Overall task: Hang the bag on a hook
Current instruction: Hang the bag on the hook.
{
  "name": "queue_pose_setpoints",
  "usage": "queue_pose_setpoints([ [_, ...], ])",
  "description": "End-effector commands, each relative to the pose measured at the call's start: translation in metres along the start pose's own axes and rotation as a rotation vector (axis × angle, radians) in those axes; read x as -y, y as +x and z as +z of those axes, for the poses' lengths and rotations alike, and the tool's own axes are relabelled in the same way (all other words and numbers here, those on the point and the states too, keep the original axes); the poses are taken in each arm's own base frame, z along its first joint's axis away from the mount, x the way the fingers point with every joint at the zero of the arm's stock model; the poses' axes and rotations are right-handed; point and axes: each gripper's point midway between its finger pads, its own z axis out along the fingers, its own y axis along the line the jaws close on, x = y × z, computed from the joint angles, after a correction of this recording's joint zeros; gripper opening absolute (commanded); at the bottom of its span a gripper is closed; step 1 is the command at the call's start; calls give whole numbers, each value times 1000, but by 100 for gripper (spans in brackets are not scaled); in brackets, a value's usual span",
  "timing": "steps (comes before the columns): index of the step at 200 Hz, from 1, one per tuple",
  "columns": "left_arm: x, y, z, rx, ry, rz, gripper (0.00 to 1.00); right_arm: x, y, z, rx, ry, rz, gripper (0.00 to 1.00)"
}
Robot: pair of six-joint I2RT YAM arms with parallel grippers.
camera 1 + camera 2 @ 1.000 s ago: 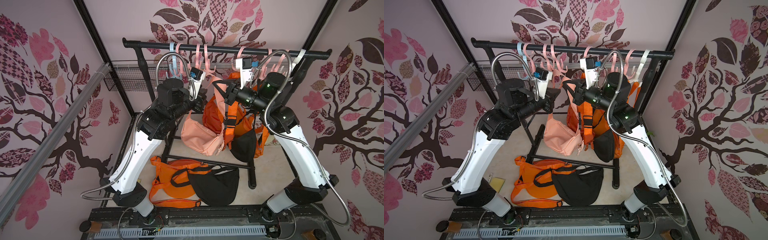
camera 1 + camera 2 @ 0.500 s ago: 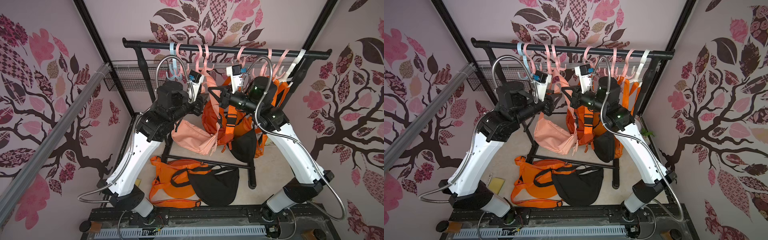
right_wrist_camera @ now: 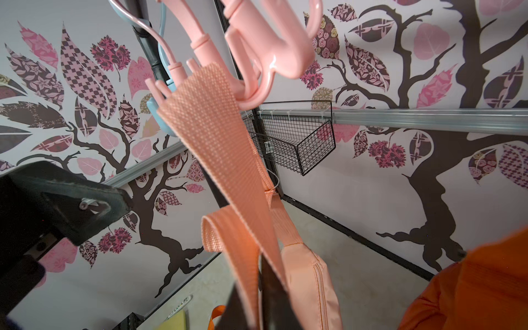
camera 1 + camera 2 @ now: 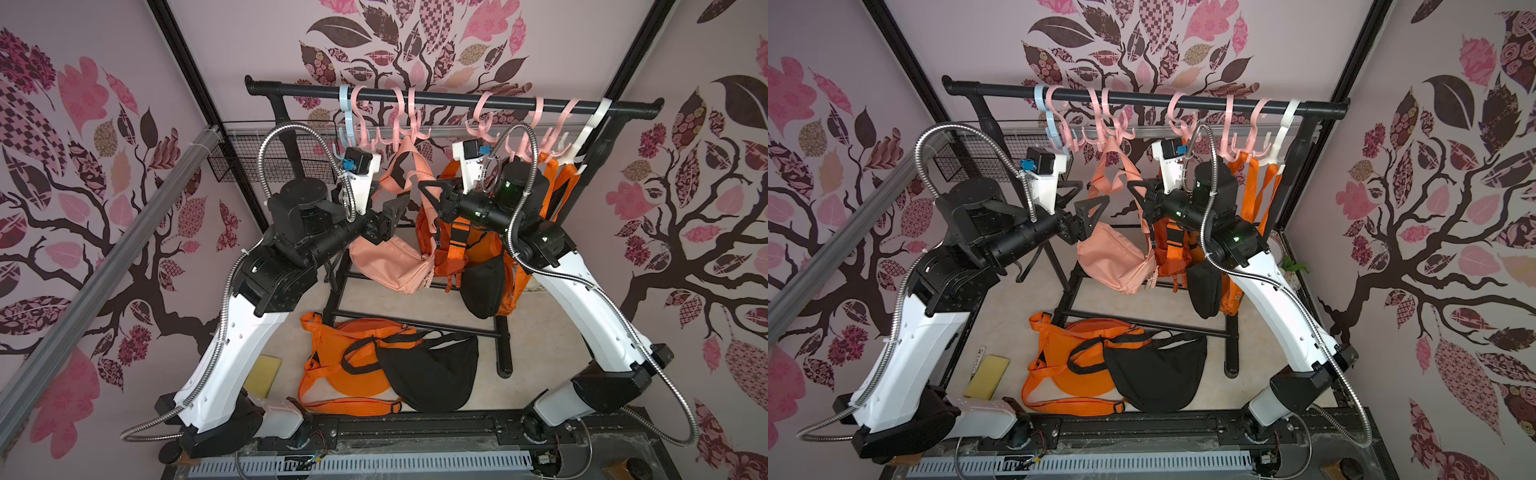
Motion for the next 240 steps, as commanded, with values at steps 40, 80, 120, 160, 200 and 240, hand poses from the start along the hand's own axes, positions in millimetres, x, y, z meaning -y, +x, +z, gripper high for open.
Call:
queue_pose_setpoints([
  [40, -8, -1, -5, 22, -48, -1, 71, -25, -38, -35, 115, -41, -73, 61],
  [80, -12, 15, 1, -19, -71, 17, 71, -28, -45, -48, 123, -18, -119, 72],
  [120, -18, 12, 2, -15, -106, 44, 71, -47, -58, -78, 175, -50, -176, 83],
  [160, -18, 9, 9, -13, -101, 39, 71, -48, -60, -90, 191, -26, -169, 87],
  [200, -19, 4, 3, 10, -111, 34, 71, -56, -53, -82, 170, -98, -150, 86],
  [240, -23, 13, -11, 17, -136, 10, 71, -43, -45, -42, 113, -116, -112, 85],
])
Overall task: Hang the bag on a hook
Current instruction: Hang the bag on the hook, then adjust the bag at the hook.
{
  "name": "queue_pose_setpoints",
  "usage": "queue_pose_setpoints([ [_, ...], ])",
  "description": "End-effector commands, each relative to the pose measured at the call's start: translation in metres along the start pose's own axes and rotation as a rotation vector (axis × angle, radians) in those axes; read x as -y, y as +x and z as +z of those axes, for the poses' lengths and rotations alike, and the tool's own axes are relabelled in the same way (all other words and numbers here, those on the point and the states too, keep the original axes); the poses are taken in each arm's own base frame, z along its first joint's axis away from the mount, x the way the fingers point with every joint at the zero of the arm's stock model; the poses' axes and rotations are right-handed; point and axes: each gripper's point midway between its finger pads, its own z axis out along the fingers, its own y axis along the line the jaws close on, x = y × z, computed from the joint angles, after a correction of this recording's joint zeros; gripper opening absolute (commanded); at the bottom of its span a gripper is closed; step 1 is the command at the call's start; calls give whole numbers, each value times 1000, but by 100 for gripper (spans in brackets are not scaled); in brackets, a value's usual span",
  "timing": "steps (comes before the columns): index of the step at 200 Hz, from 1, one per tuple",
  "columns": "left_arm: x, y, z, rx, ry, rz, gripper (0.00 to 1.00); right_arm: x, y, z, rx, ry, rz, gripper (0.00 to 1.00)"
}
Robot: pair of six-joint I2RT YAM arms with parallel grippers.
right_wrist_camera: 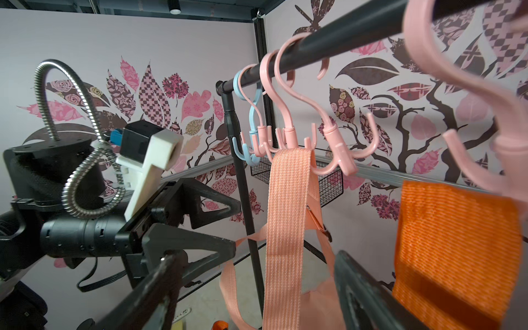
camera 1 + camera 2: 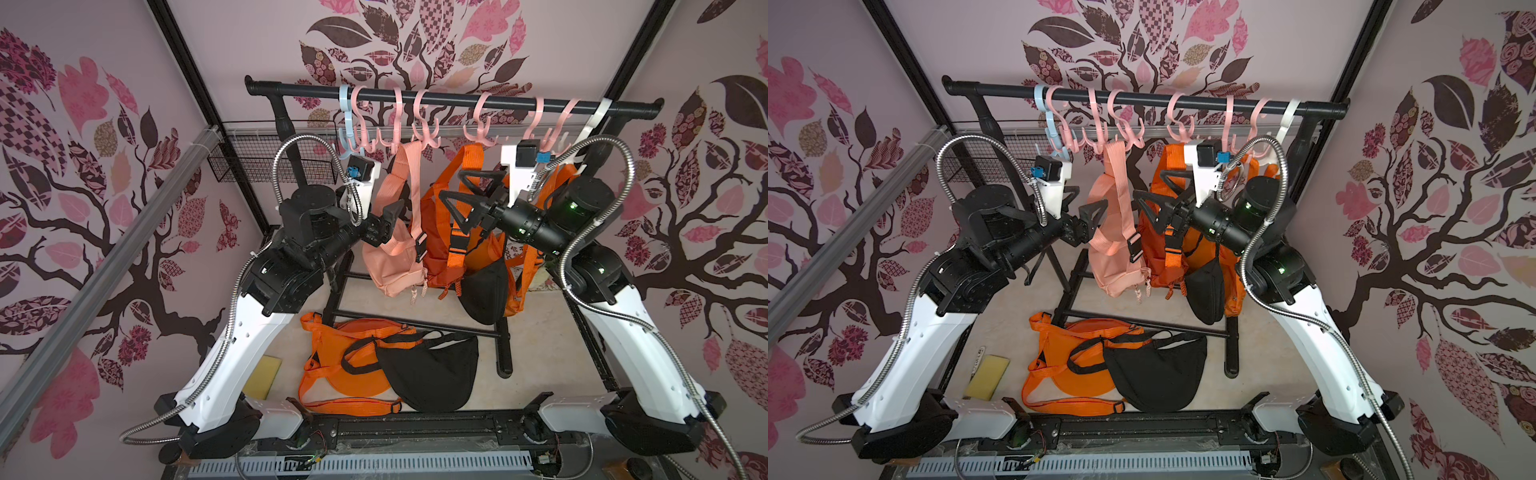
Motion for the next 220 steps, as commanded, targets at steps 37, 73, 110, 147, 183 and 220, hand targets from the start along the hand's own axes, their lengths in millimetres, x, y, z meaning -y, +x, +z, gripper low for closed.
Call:
queue_pose_setpoints([
  [37, -22, -3, -49, 91, -97, -37, 71, 19, 19, 43, -37, -29, 50, 84],
  [73, -29, 8, -68, 94, -129, -42, 71, 27, 33, 58, -21, -26, 89, 82],
  [110, -30, 21, -72, 77, -138, -47, 71, 23, 41, 68, -1, -66, 130, 64],
  [147, -31, 32, -72, 59, -147, -43, 71, 22, 57, 74, -21, -56, 138, 37],
  [183, -33, 36, -74, 54, -158, -35, 71, 40, 57, 65, 6, 65, 120, 13],
  [220, -32, 39, -72, 48, -155, -34, 71, 68, 50, 50, 43, 253, 84, 0],
])
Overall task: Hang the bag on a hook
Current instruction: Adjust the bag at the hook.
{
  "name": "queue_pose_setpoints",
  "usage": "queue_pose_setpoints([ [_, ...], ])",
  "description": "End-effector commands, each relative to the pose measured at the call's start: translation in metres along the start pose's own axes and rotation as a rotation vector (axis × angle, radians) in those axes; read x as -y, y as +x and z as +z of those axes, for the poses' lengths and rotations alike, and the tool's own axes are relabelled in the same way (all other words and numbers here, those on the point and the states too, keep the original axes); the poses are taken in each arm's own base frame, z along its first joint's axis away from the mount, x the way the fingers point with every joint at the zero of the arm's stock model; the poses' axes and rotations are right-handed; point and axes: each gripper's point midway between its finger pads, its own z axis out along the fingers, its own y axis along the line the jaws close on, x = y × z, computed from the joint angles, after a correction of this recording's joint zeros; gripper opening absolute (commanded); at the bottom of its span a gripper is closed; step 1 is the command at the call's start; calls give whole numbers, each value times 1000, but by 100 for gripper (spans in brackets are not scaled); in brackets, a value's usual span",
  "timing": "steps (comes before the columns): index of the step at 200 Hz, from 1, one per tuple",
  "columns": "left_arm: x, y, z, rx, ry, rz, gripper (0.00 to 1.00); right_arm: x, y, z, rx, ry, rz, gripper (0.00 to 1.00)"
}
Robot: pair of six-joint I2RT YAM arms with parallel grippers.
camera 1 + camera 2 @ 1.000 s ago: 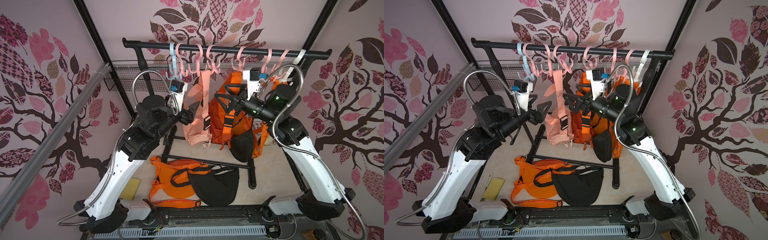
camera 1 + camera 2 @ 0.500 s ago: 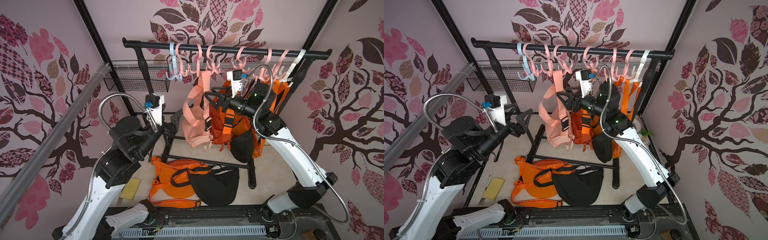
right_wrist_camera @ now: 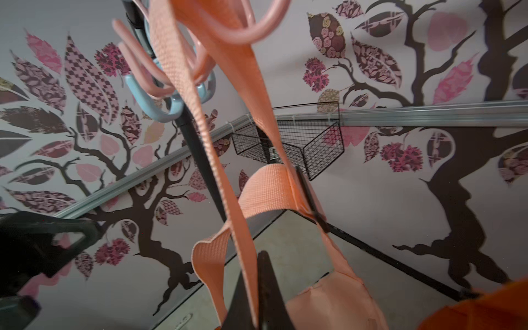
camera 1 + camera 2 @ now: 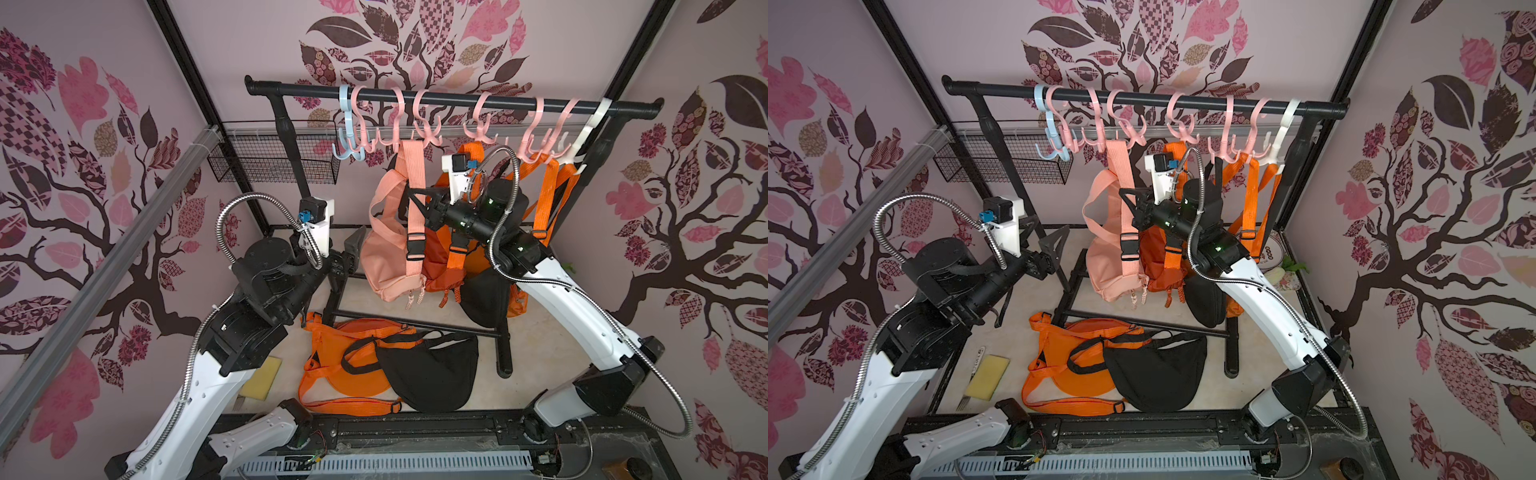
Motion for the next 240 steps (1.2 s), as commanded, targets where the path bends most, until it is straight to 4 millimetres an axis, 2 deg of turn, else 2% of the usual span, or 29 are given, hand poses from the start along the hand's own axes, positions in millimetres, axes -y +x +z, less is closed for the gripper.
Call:
queue_pose_setpoints([
  [1, -2, 4, 1, 3, -12, -4, 71, 10, -39, -22, 117, 129, -53, 0],
  [28, -2, 3, -1, 8, -10, -7, 71, 19, -43, -27, 125, 193, -70, 0],
  [68, -2, 4, -3, 7, -7, -8, 71, 26, -64, -63, 214, 269, -91, 0],
  [95, -2, 5, -2, 3, -7, -6, 71, 30, -71, -76, 219, 305, -111, 0],
  [134, -1, 6, -3, 3, -2, -14, 71, 47, -65, -85, 192, 399, -132, 0],
  [182, -2, 9, -5, -3, -5, -12, 71, 41, -54, -82, 161, 349, -104, 0],
  [203, -4, 12, -7, -10, -10, -5, 72, 32, -51, -85, 157, 304, -87, 36],
  [226, -7, 18, -9, -16, -28, 4, 72, 15, -63, -105, 216, 253, -88, 54],
  [240, -11, 29, -9, -32, -52, 13, 73, 0, -74, -121, 257, 212, -96, 66],
])
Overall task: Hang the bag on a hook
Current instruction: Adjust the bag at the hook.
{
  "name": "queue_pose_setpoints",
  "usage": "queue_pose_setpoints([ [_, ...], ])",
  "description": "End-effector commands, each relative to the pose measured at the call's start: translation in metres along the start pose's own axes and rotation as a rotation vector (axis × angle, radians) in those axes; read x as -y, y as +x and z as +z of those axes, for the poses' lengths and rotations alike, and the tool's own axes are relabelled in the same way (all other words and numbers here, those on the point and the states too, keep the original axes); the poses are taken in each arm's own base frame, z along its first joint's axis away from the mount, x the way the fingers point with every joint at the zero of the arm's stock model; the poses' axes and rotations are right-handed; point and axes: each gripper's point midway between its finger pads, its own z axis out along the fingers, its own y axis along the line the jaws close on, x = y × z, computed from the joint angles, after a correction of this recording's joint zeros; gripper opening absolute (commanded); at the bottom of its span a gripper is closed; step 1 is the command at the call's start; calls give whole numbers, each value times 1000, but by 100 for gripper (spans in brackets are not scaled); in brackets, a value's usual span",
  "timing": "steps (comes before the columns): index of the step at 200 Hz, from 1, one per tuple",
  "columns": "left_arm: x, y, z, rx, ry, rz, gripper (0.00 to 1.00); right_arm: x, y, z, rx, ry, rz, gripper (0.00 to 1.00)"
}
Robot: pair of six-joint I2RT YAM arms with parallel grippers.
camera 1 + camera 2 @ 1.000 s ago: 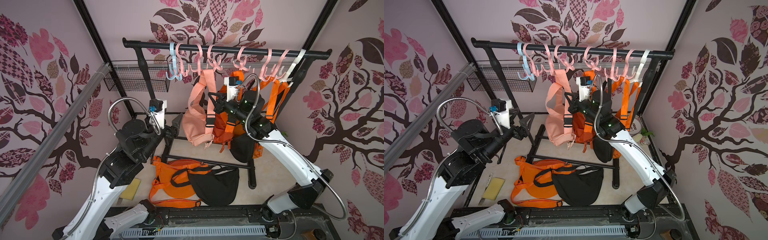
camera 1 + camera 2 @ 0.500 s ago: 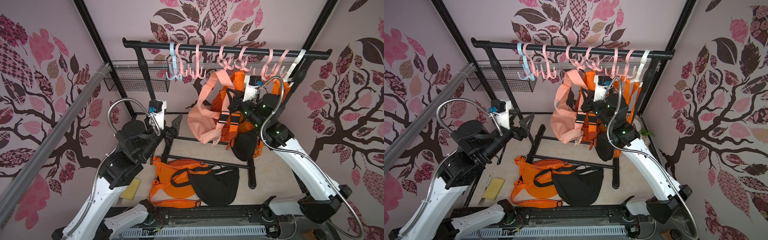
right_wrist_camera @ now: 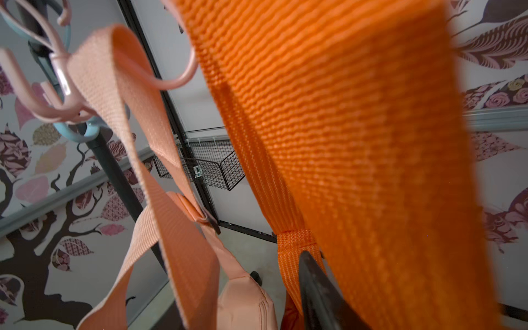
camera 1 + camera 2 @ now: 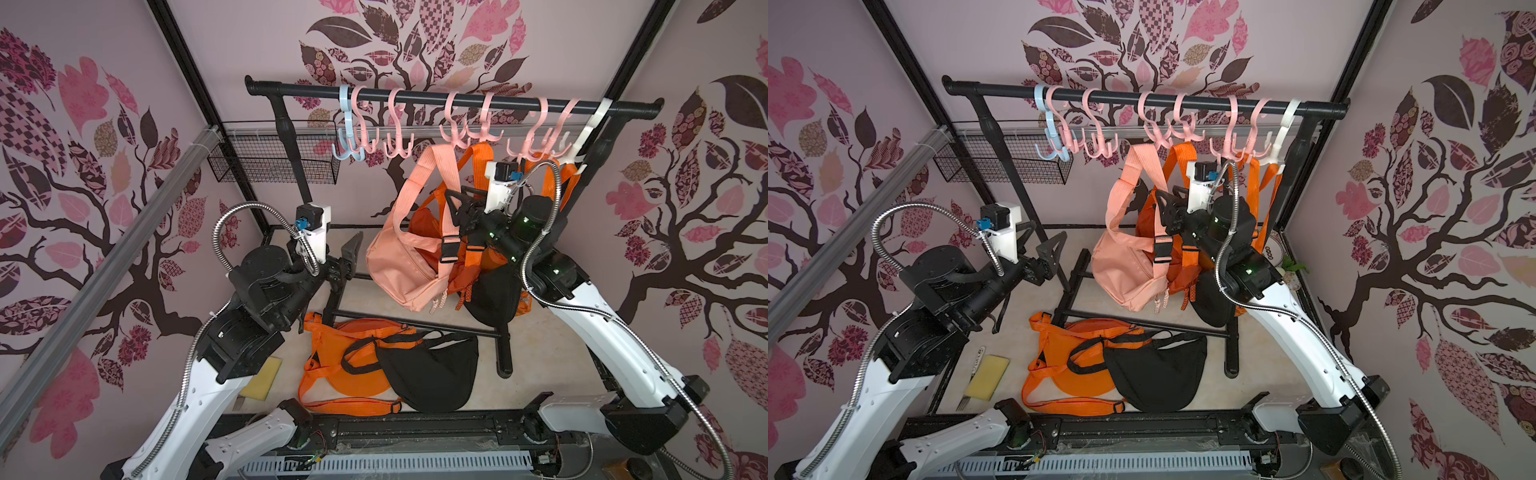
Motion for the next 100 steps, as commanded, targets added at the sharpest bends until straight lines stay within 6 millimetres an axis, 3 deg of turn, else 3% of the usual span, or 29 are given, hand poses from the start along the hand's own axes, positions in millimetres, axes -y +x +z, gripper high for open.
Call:
queue_pose_setpoints([
  [1, -7, 17, 0, -24, -42, 10, 73, -21, -59, -49, 168, -88, 3, 67],
  [32, -20, 63, 1, -81, -125, 38, 81, -52, -73, -102, 247, -265, -22, 87],
  [52, -22, 92, 1, -123, -141, 31, 85, -59, -60, -117, 201, -314, -11, 92],
  [81, -22, 132, -5, -187, -139, 4, 93, -56, -8, -132, 43, -336, 38, 98],
  [100, -27, 153, -17, -200, -157, -12, 98, -46, 51, -137, -95, -332, 103, 99],
])
